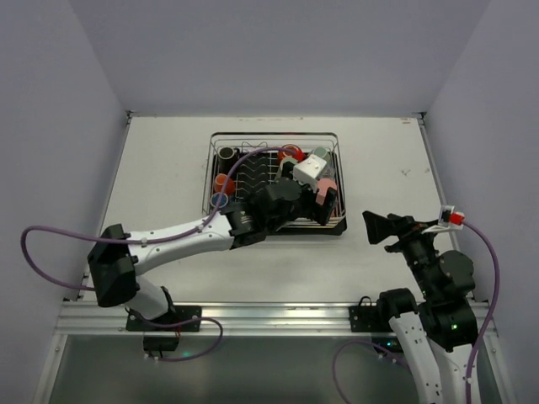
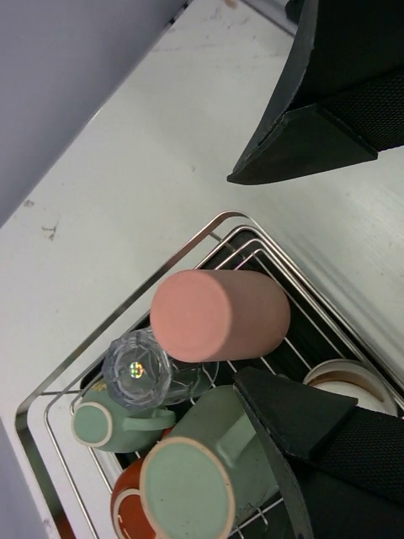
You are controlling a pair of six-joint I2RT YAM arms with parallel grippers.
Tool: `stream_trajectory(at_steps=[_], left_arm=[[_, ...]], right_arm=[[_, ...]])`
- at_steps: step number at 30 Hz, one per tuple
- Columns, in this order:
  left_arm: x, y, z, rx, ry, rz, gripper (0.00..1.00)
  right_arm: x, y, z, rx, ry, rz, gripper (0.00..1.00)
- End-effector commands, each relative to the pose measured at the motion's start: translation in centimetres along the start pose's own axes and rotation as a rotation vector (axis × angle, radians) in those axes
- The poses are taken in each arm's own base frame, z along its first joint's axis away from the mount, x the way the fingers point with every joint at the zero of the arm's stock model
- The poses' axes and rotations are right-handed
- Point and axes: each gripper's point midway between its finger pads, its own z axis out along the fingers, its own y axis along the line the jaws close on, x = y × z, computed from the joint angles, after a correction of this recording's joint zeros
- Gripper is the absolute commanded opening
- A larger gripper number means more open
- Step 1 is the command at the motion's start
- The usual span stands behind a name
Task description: Unload the cups from the dish rack
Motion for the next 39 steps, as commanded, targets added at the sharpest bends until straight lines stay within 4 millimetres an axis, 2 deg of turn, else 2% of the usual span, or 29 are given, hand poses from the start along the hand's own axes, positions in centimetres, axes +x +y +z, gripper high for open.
stream_trajectory(at_steps=[1, 3, 5, 6, 8, 9, 19, 24, 27, 28, 29, 31, 35, 38, 39], left_arm=[[-2.5, 1.0, 2.0, -0.162, -0.08, 0.105, 1.0], [-1.3, 1.5, 3.4, -0.193, -0.055, 0.144, 1.0], [-1.5, 1.3, 4.3, -0.197, -0.062, 0.16, 1.0], [-0.5, 1.3, 5.2, -0.204, -0.036, 0.175, 1.0], [-0.7, 1.3, 5.9, -0.217, -0.032, 0.183, 1.0], [0.2, 1.4, 6.5, -0.222, -0.015, 0.194, 1.0], [2.0, 3.0, 9.4, -0.26, 0.021, 0.201, 1.0], [2.6, 4.1, 9.7, -0.251, 0.024, 0.158, 0.99], [2.9, 4.3, 9.4, -0.227, 0.024, 0.136, 0.88], [2.8, 4.0, 9.3, -0.212, 0.016, 0.13, 0.77], [3.3, 4.1, 9.1, -0.207, 0.022, 0.13, 0.7], [2.3, 3.5, 8.8, -0.175, -0.01, 0.117, 0.57], [-0.2, 2.8, 7.8, -0.131, -0.071, 0.092, 0.44], [-3.9, 2.0, 5.9, -0.086, -0.161, 0.05, 0.4], [-6.0, 1.9, 4.5, -0.072, -0.21, 0.034, 0.39]], right_arm=[[0.9, -0.2, -0.1, 0.003, 0.042, 0.002, 0.94], [1.0, 0.1, -0.3, -0.013, 0.049, 0.002, 0.94], [1.0, 0.3, -0.5, -0.026, 0.041, -0.001, 0.94], [0.9, 0.5, -0.5, -0.034, 0.037, -0.004, 0.94], [0.6, 0.7, -0.9, -0.043, 0.027, -0.008, 0.94], [0.6, 0.7, -1.0, -0.042, 0.026, -0.01, 0.94], [1.3, 0.9, -0.9, -0.068, 0.058, -0.021, 0.94], [1.3, 0.8, -0.9, -0.06, 0.056, -0.023, 0.94], [1.5, 0.7, -0.7, -0.06, 0.062, -0.02, 0.94], [1.6, 0.7, -0.6, -0.063, 0.064, -0.017, 0.94], [1.6, 0.7, -0.6, -0.064, 0.065, -0.015, 0.94], [1.8, 0.8, -0.3, -0.071, 0.075, -0.007, 0.94], [2.3, 1.0, 0.3, -0.085, 0.102, 0.005, 0.94], [2.8, 1.3, 0.9, -0.101, 0.134, 0.022, 0.94], [2.9, 1.4, 1.1, -0.109, 0.141, 0.03, 0.94]])
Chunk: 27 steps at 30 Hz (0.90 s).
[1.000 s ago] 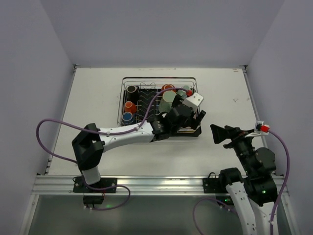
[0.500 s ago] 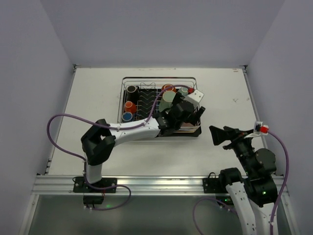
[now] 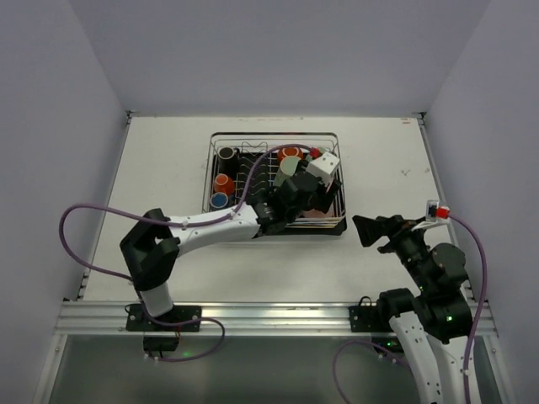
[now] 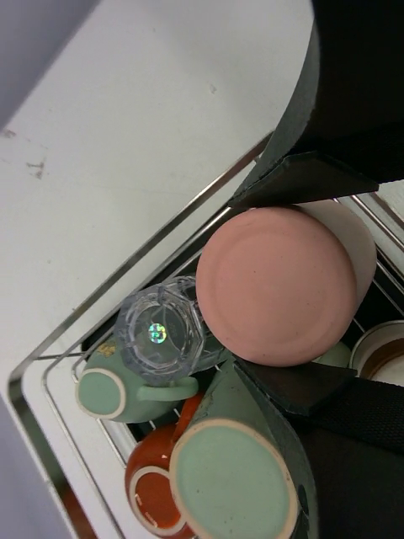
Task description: Unload the cups from the dish rack
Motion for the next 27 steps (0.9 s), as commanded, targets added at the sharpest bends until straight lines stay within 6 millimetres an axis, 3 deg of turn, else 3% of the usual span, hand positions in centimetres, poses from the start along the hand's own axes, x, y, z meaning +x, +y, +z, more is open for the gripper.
stream_trajectory(at_steps=[1, 3, 5, 6, 8, 9, 10, 11, 12, 14, 18, 27], left_arm=[[-11.2, 0.1, -4.8, 0.082, -0.299, -0.142, 0.37], [-14.3, 0.6, -7.8, 0.109, -0.391, -0.186, 0.36], [-15.6, 1.1, -9.8, 0.121, -0.437, -0.226, 0.36], [-17.5, 1.8, -12.1, 0.132, -0.498, -0.261, 0.36], [-16.3, 2.7, -13.1, 0.141, -0.494, -0.329, 0.34], [-17.6, 2.9, -15.5, 0.199, -0.546, -0.374, 0.33], [-17.5, 3.4, -16.3, 0.23, -0.561, -0.412, 0.32], [-15.4, 4.6, -16.0, 0.242, -0.533, -0.502, 0.31], [-16.6, 4.7, -18.3, 0.315, -0.595, -0.546, 0.3], [-14.8, 5.8, -18.7, 0.33, -0.585, -0.634, 0.3], [-15.4, 5.3, -20.9, 0.414, -0.625, -0.682, 0.29], [-15.3, 2.2, -20.8, 0.621, -0.61, -0.721, 0.29]], right_arm=[[0.2, 1.4, 1.1, -0.078, 0.031, 0.035, 0.94], [0.5, 2.2, 1.8, -0.127, 0.051, 0.07, 0.94], [1.0, 3.0, 2.3, -0.174, 0.089, 0.099, 0.93], [0.5, 3.8, 2.6, -0.213, 0.073, 0.113, 0.92], [0.8, 4.8, 2.7, -0.279, 0.097, 0.123, 0.88], [0.4, 5.5, 2.9, -0.317, 0.087, 0.13, 0.88], [0.4, 6.0, 2.9, -0.347, 0.09, 0.133, 0.86], [0.3, 6.5, 2.9, -0.379, 0.092, 0.136, 0.84], [0.0, 7.8, 2.5, -0.452, 0.099, 0.14, 0.84], [0.0, 9.1, 2.1, -0.539, 0.114, 0.147, 0.85], [-0.4, 12.0, 0.6, -0.725, 0.152, 0.176, 0.88], [0.3, 13.2, 1.5, -0.789, 0.237, 0.261, 0.9]])
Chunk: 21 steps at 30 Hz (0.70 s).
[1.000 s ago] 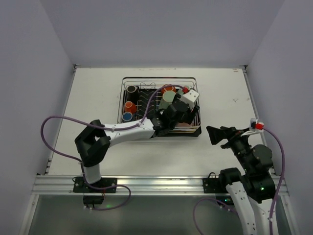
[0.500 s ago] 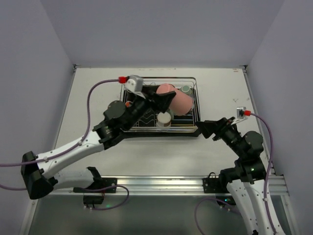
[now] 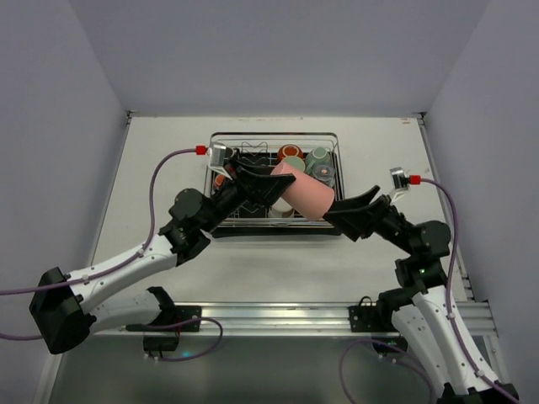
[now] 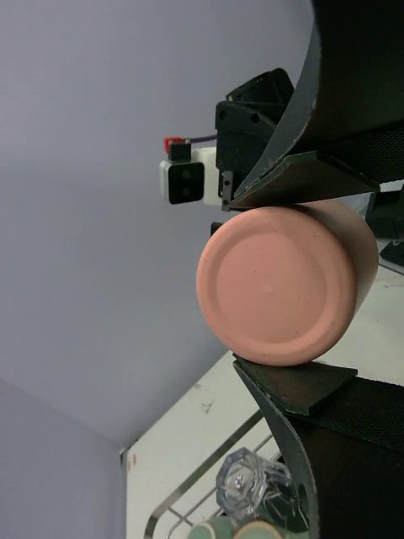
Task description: Unload the cups from the dish rack
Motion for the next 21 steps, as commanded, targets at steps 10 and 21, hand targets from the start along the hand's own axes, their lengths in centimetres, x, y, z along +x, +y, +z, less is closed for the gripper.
stream_trajectory(at_steps=[10, 21], left_arm=[[1.2, -2.1, 0.7, 0.167, -0.019, -0.071, 0.3], [-1.1, 1.3, -2.0, -0.133, 0.0, 0.184, 1.0]], right_arm=[[-2.5, 2.4, 1.9, -0.154, -0.076, 0.053, 0.62], [-5.7, -2.5, 2.4, 0.227, -0.15, -0.079, 0.0]])
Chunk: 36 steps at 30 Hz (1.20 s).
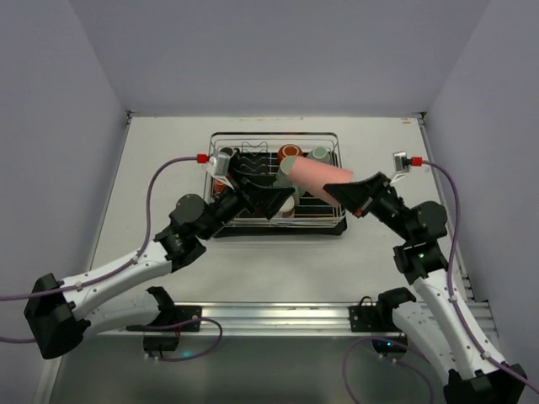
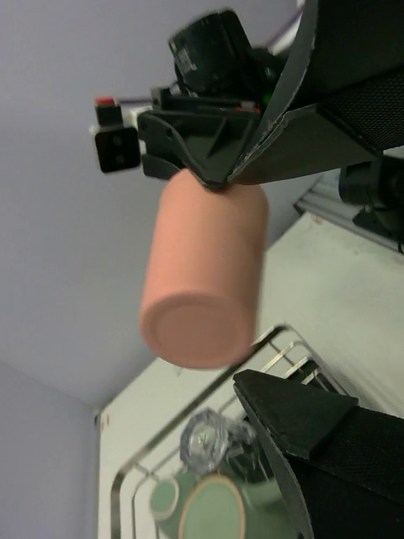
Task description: Unload the cups from the dish rack
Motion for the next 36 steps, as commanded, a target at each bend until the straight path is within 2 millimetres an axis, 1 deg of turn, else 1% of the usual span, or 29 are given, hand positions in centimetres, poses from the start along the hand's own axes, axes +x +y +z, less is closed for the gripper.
stream_trajectory(at_steps=[1, 2, 3, 4, 5, 6, 7, 8, 9, 11, 13, 14, 15, 16, 17, 18, 19, 20, 21, 22, 23, 24, 25, 26, 28, 29, 31, 32, 36], left_arm=[[-5.5, -0.2, -3.1, -0.144, -0.085, 0.195, 1.0], [-6.0, 0.3, -4.0, -0.187, -0.082, 0.22, 1.0], [-5.7, 1.8, -5.4, -0.273, -0.046, 0.252, 1.0], [-6.2, 2.1, -6.3, -0.301, -0.035, 0.295, 1.0], [-7.0, 1.7, -7.6, -0.313, -0.043, 0.314, 1.0], [-5.8, 3.4, -9.1, -0.389, 0.038, 0.347, 1.0], [-5.9, 3.7, -10.0, -0.419, 0.066, 0.38, 1.0], [-4.9, 4.8, -11.5, -0.471, 0.136, 0.403, 1.0], [-4.7, 5.5, -12.2, -0.505, 0.161, 0.423, 1.0], [-3.1, 7.1, -13.7, -0.562, 0.253, 0.457, 1.0], [-1.8, 7.9, -14.0, -0.568, 0.31, 0.472, 1.0], [-0.9, 8.5, -14.2, -0.572, 0.337, 0.476, 1.0], [-0.4, 8.9, -14.3, -0.574, 0.35, 0.486, 1.0], [0.0, 9.3, -14.2, -0.578, 0.361, 0.49, 1.0], [0.4, 9.5, -14.1, -0.573, 0.368, 0.493, 1.0], [0.6, 9.5, -14.0, -0.567, 0.378, 0.5, 1.0], [0.8, 9.5, -13.8, -0.559, 0.391, 0.505, 1.0], [0.9, 9.4, -13.8, -0.552, 0.398, 0.51, 1.0], [0.9, 9.5, -13.9, -0.551, 0.402, 0.518, 1.0], [0.9, 9.6, -14.0, -0.552, 0.401, 0.525, 1.0], [0.8, 9.6, -14.0, -0.552, 0.393, 0.529, 1.0], [1.1, 9.8, -14.1, -0.547, 0.402, 0.536, 1.0], [1.2, 9.8, -14.0, -0.541, 0.405, 0.538, 1.0], [1.4, 9.6, -13.9, -0.526, 0.407, 0.536, 1.0], [1.5, 9.6, -13.9, -0.522, 0.41, 0.536, 1.0], [1.6, 9.6, -13.8, -0.517, 0.411, 0.534, 1.0], [1.8, 9.7, -13.7, -0.517, 0.42, 0.536, 1.0], [1.8, 9.7, -13.7, -0.515, 0.421, 0.539, 1.0], [1.7, 9.6, -13.7, -0.515, 0.414, 0.536, 1.0]], right_arm=[[-4.1, -2.8, -0.2, 0.291, -0.103, -0.19, 0.0], [-5.0, -3.6, -0.3, 0.36, -0.112, -0.231, 0.0], [-5.9, -4.2, -1.0, 0.469, -0.083, -0.308, 0.0], [-6.8, -5.0, -1.4, 0.544, -0.085, -0.344, 0.0], [-8.1, -7.4, -1.6, 0.669, -0.095, -0.372, 0.0], [-9.4, -7.4, -2.3, 0.749, -0.067, -0.439, 0.0], [-10.3, -8.2, -2.7, 0.825, -0.062, -0.463, 0.0], [-11.4, -10.6, -3.3, 0.953, -0.056, -0.482, 0.0], [-12.6, -10.3, -3.7, 1.013, -0.036, -0.525, 0.0], [-14.1, -11.6, -4.4, 1.123, -0.02, -0.557, 0.0], [-15.3, -13.8, -4.7, 1.239, 0.066, -0.574, 0.0], [-16.4, -13.9, -5.1, 1.281, 0.1, -0.59, 0.0], [-16.1, -16.7, -5.0, 1.339, 0.187, -0.57, 0.0], [-16.4, -17.7, -5.4, 1.387, 0.223, -0.557, 0.0], [-17.3, -17.7, -5.8, 1.425, 0.26, -0.553, 0.0], [-16.6, -20.6, -5.6, 1.454, 0.347, -0.524, 0.0], [-16.6, -21.7, -5.7, 1.474, 0.381, -0.518, 0.0], [-17.0, -22.2, -5.8, 1.495, 0.409, -0.524, 0.0], [-17.0, -23.3, -5.9, 1.516, 0.433, -0.522, 0.0], [-16.4, -25.2, -6.0, 1.529, 0.48, -0.496, 0.0], [-16.8, -25.9, -6.2, 1.534, 0.481, -0.482, 0.0], [-16.7, -26.7, -6.1, 1.53, 0.496, -0.469, 0.0], [-15.9, -28.4, -6.0, 1.503, 0.537, -0.429, 0.0], [-16.2, -28.9, -5.4, 1.476, 0.542, -0.422, 0.02], [-15.9, -30.5, -5.3, 1.469, 0.573, -0.386, 0.04], [-15.1, -32.2, -4.9, 1.449, 0.612, -0.355, 0.05], [-14.2, -33.8, -4.7, 1.431, 0.653, -0.31, 0.04], [-13.2, -35.1, -4.4, 1.418, 0.685, -0.276, 0.04], [-11.7, -37.4, -4.3, 1.404, 0.717, -0.236, 0.04]])
